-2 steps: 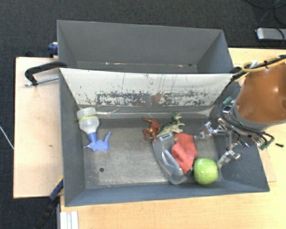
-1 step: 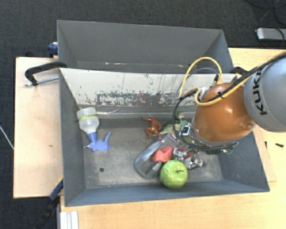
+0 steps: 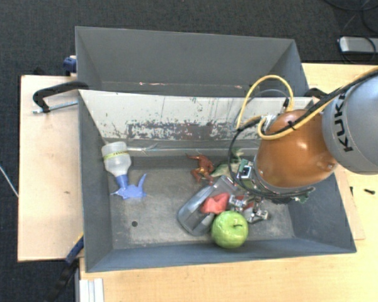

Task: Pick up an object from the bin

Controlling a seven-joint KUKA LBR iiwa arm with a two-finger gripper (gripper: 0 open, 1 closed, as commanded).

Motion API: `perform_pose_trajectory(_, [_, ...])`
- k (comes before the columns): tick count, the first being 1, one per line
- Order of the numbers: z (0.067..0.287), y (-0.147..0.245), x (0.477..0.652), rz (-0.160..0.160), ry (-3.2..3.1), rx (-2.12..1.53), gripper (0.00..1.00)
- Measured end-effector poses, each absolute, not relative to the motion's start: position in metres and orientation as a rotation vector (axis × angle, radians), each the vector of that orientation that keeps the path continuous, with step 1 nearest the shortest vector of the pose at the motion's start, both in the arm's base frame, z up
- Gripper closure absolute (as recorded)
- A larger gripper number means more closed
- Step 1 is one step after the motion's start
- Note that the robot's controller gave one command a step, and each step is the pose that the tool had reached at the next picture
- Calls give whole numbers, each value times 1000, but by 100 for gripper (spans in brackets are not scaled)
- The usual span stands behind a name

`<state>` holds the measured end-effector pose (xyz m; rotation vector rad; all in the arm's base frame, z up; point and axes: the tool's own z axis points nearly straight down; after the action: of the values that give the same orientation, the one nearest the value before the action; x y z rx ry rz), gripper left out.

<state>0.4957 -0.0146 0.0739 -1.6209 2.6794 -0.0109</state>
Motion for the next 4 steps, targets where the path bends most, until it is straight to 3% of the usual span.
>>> perform_pose_trajectory(1, [257,-46,507,-11,2714,-1559,100])
perform_pose_trajectory(2, [253,-45,506,-1,2718,-1566,100])
perform_pose_trajectory(3, [149,-36,513,3,2667,-1658,0])
perform_pose_trajectory(4, [150,-36,514,1,2665,-1657,0])
